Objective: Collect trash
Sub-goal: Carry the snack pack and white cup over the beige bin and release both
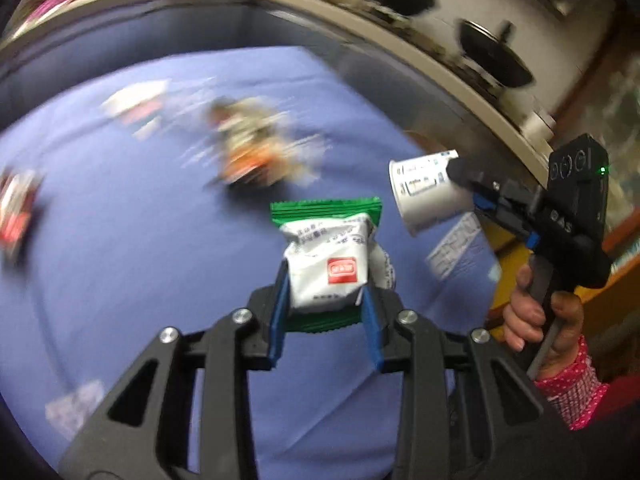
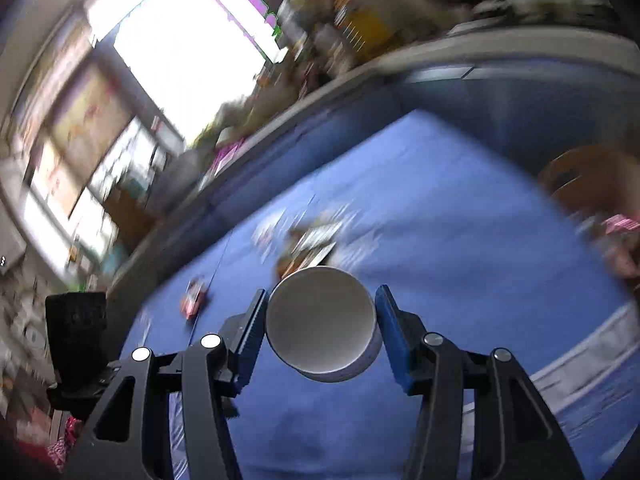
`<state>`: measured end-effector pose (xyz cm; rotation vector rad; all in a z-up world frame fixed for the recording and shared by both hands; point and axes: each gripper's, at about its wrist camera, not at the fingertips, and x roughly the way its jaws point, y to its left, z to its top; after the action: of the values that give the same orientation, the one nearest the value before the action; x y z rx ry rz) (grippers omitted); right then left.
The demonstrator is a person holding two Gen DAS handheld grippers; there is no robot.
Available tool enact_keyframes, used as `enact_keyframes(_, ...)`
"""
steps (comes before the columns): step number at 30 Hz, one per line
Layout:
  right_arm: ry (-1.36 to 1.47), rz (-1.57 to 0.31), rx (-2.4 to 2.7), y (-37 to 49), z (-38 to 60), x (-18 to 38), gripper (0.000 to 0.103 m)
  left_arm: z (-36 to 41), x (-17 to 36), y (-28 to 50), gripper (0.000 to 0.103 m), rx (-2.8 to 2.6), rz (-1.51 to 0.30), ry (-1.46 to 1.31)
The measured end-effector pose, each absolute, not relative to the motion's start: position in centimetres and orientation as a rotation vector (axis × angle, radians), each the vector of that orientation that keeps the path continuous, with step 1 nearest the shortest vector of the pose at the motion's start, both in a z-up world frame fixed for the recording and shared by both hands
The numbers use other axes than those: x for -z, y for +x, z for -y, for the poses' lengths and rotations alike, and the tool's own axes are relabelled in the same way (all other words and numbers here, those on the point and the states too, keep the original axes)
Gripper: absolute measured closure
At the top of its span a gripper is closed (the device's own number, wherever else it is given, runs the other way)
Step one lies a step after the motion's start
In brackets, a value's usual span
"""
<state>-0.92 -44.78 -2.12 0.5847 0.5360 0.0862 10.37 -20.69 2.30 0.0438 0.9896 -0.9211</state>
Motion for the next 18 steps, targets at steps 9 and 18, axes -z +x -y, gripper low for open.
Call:
enact_keyframes(9,0.690,-0.360,0.288,-5.4,64.1,2.2,0.050,42.2,-6.1,14.7,0.072,1.183,-0.924,0.132)
enact_keyframes(18,0.709,-0.435,0.402,-3.7,70.4,7.8,0.050,55.5,-1.2,16.2,0.071,1.204,-0.996,0.234)
